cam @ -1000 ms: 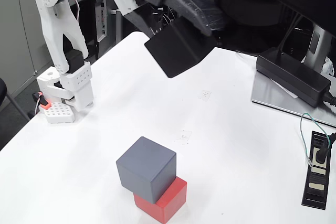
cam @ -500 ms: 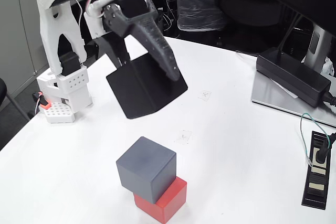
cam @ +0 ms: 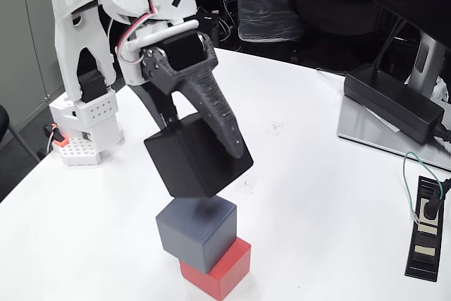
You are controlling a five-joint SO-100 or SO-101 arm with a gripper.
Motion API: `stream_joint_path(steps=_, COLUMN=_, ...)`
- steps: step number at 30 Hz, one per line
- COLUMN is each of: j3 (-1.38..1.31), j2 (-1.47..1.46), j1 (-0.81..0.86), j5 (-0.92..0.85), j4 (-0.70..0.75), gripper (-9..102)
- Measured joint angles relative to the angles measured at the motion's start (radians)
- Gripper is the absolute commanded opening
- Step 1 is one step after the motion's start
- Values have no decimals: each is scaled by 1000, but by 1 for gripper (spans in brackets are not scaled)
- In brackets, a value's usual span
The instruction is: Stack the three blocks in an ordered color.
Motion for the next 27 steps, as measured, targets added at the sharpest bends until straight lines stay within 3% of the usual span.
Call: stream_joint_path(steps=27, j3=6, j2=-83, j1=72, j5=0, j4=-14, gripper=-1)
